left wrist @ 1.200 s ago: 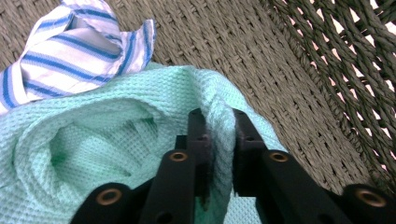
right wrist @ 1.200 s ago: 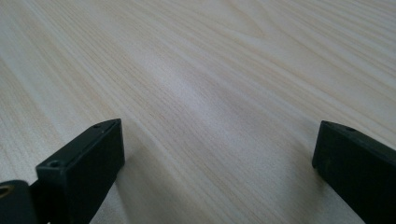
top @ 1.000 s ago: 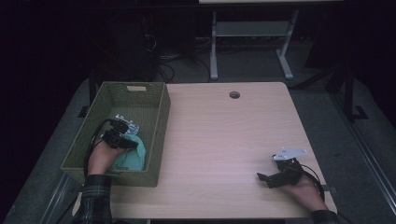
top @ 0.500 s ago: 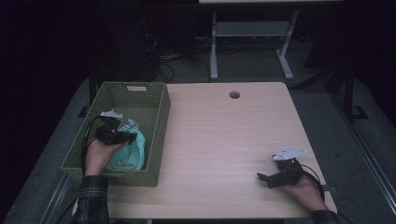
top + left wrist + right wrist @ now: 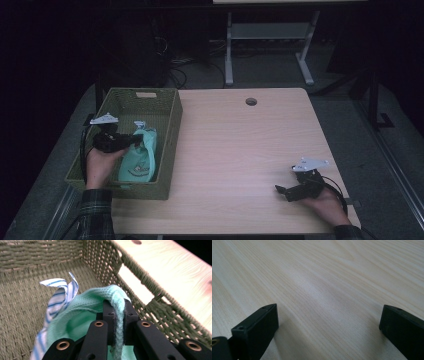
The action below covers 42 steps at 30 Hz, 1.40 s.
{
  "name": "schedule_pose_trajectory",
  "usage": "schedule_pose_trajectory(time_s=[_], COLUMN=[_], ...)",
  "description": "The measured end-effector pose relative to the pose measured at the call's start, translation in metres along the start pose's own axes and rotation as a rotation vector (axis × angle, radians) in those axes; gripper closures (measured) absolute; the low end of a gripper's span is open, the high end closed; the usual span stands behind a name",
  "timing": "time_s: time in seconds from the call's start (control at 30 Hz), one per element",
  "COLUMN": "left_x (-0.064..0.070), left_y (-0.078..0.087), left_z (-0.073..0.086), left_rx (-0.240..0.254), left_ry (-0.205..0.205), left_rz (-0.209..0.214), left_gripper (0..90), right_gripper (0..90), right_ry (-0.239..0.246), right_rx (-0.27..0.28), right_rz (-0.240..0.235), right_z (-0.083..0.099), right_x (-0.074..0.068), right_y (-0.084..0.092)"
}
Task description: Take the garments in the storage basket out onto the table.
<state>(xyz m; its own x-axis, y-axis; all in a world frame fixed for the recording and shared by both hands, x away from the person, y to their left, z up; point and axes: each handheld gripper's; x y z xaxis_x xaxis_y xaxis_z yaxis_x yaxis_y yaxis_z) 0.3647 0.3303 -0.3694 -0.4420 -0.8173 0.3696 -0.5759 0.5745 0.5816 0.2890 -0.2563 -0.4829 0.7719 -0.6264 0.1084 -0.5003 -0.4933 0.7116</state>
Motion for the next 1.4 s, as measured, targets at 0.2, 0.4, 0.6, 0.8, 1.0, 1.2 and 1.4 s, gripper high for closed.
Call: schedule_pose_trajectory(time_s=[0.2,0.4,0.6,0.8,1.0,1.2,1.4], left_x=[0.006,0.013,0.026,0.034,0.039,0.047,0.056], left_y=[0.007,0.009,0.019,0.03,0.037,0.045,0.05], left_z=[-0.005,-0.012,-0.029,-0.044,-0.052,-0.063,-0.075], left_rx=[0.042,0.05,0.085,0.115,0.127,0.142,0.149], left_ry=[-0.008,-0.019,-0.05,-0.069,-0.076,-0.08,-0.104], left_rz=[0.029,0.039,0.039,0.058,0.07,0.089,0.099], left_gripper=[83.9,83.9,83.9,83.9,83.9,83.9,83.8], right_gripper=[1.8,1.7,1.8,1.8,1.8,1.8,1.8], right_ry=[0.001,0.0,0.001,0.001,0.001,0.002,0.001], right_rx=[0.001,0.0,0.001,0.002,0.001,0.002,0.002], right_rz=[0.0,0.0,0.0,0.0,0.0,0.0,0.001], right_z=[0.0,0.0,0.0,0.0,0.0,0.0,0.0], right_x=[0.0,0.0,0.0,0.0,0.0,0.0,0.0], right_y=[0.0,0.0,0.0,0.0,0.0,0.0,0.0])
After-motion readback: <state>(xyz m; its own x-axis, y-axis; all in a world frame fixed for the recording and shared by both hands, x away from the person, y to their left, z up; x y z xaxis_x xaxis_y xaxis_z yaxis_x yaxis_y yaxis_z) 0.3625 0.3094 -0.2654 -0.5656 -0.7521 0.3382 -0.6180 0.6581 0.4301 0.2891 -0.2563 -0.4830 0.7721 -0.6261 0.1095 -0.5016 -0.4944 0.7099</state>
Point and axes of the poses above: each handheld gripper's, and its own axes: y roughly backward along the jaws, z roughly out of its underside, x roughly to its right, and after that the axes turned 12 degrees about y, right-handed
